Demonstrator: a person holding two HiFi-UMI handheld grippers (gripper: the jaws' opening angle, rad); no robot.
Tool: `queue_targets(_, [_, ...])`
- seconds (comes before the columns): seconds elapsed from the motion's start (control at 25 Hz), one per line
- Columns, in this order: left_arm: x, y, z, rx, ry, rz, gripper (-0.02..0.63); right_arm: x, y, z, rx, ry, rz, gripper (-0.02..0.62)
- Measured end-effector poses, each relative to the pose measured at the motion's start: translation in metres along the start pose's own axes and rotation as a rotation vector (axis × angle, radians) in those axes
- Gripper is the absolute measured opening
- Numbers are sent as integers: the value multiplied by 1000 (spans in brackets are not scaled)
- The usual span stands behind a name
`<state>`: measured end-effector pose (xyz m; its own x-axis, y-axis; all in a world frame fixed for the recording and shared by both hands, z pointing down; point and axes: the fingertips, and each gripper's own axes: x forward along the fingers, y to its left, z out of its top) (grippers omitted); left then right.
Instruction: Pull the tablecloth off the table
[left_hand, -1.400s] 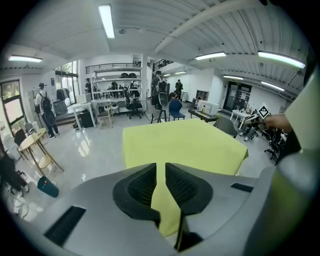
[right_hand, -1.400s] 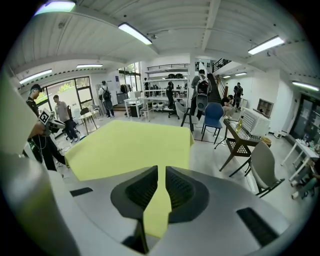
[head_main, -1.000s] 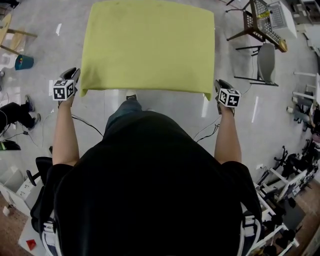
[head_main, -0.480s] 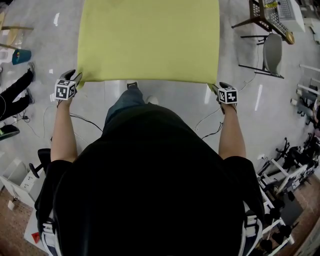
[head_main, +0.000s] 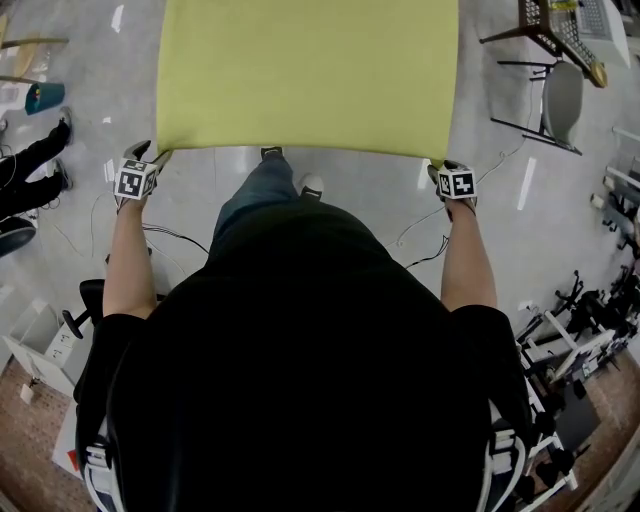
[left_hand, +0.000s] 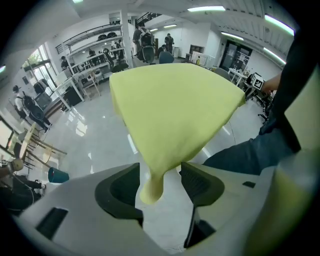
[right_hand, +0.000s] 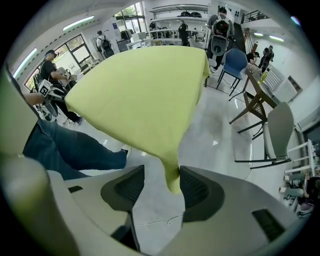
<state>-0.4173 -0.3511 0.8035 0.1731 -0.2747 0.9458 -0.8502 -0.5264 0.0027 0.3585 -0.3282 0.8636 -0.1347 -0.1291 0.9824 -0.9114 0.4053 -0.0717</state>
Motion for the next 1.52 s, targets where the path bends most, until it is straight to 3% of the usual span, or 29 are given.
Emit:
queue_targets(0.4, [45, 4, -17, -17, 85, -29, 275, 14, -3, 1, 77, -17, -14, 228])
queue_targets(0.64, [50, -5, -12, -22, 78, -66, 218, 14, -3, 9, 62, -49, -45, 144])
queue_targets(1.08, [54, -6, -13, 19, 123, -80, 193, 22, -13, 14, 73, -9, -56, 207])
queue_targets(1.32, [53, -6, -17, -8, 136, -100, 159, 26, -4, 19, 13, 4, -50, 105])
queue_targets(1.52, [49, -2, -22, 2, 158, -93, 41, 24, -2, 17, 41, -3, -40, 20])
